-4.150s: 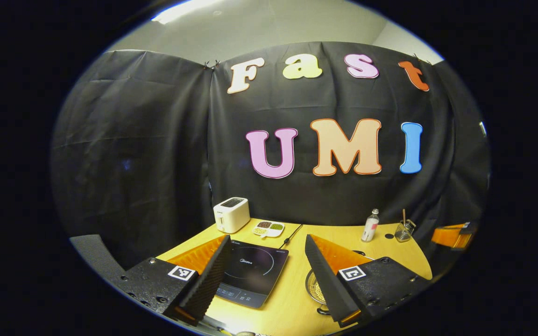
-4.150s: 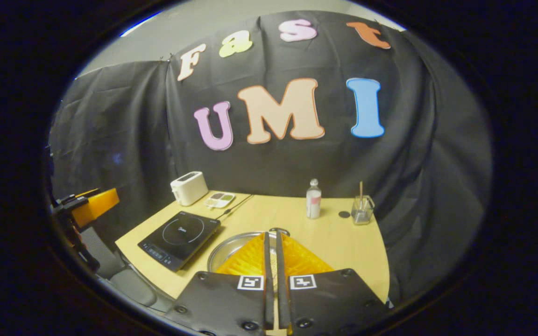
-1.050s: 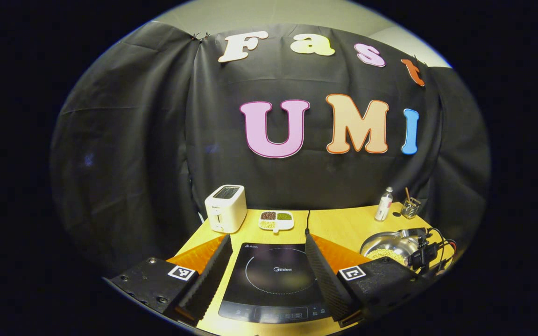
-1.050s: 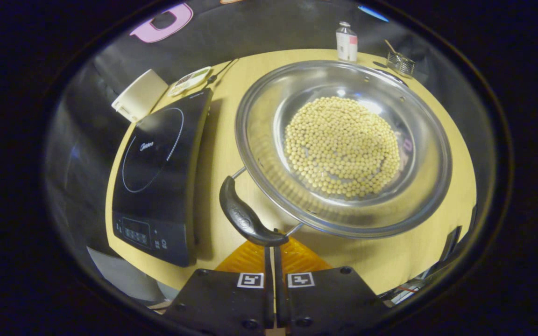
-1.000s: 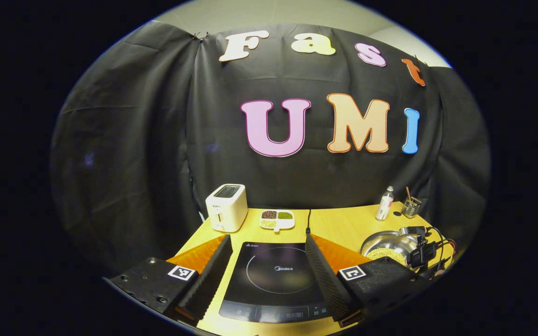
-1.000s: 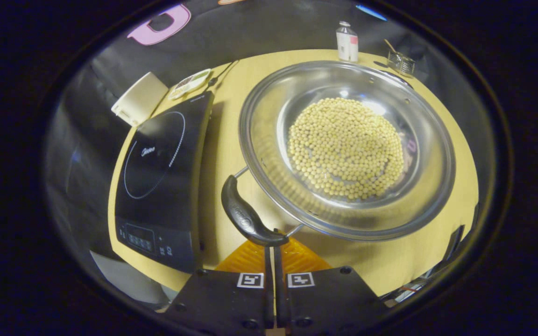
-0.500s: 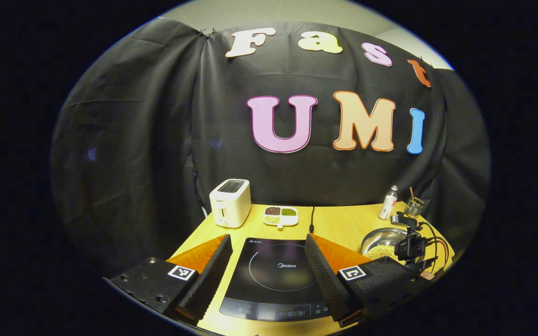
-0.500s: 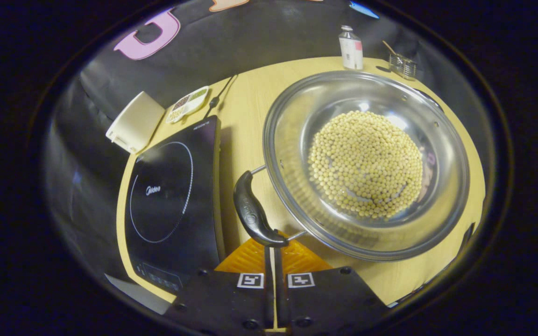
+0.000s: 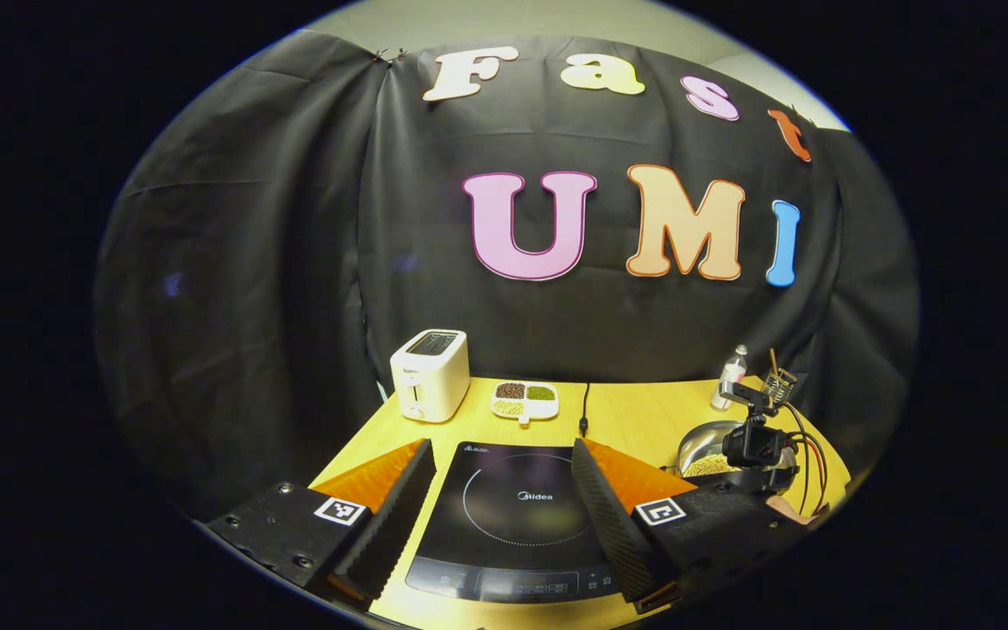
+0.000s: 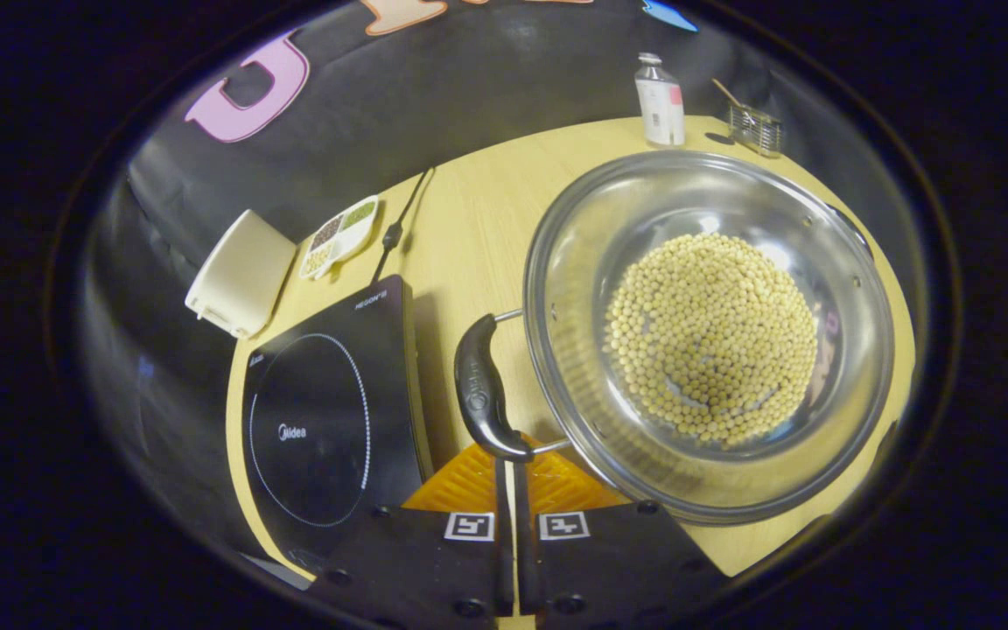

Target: First push the handle of the pot to place it horizontally, then grasp the pot with both hands and set it on the induction cooktop.

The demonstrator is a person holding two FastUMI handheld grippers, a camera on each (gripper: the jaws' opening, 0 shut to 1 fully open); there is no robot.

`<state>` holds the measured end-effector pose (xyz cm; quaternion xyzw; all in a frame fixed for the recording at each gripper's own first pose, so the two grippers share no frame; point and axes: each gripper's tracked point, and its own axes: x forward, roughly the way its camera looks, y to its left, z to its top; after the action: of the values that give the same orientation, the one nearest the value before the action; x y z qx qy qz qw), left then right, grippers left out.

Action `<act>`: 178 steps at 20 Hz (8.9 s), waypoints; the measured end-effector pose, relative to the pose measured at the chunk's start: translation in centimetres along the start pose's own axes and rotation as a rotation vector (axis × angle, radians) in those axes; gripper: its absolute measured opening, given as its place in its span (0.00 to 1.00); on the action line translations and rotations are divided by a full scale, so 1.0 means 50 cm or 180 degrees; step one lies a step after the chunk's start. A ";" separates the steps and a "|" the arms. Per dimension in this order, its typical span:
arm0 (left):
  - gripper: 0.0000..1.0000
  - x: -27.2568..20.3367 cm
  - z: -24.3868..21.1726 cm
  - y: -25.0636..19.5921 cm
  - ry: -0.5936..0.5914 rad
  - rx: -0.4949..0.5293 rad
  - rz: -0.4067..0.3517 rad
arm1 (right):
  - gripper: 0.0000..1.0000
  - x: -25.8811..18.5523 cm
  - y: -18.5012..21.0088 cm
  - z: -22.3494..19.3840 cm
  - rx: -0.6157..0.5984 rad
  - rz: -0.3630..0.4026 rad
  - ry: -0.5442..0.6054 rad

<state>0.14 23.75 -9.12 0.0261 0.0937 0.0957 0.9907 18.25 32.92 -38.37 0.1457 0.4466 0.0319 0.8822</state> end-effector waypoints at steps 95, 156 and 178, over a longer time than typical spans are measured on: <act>0.64 0.080 -0.380 -0.492 0.2932 -0.0616 -0.0651 | 0.48 -0.219 -0.560 0.152 -0.0197 0.0694 0.0895; 0.98 0.238 -0.228 0.198 0.1494 -0.0047 0.0121 | 0.92 -0.195 0.105 0.114 -0.0556 0.0790 -0.0640; 0.96 -0.088 0.163 -0.279 -0.0283 -0.0174 0.0267 | 0.99 -0.698 -0.215 0.394 -0.1308 0.0943 -0.2281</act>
<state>0.04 8.94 -1.31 0.0072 0.0457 0.1383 0.9893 12.26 11.63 -3.28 0.0316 0.0710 0.1937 0.9780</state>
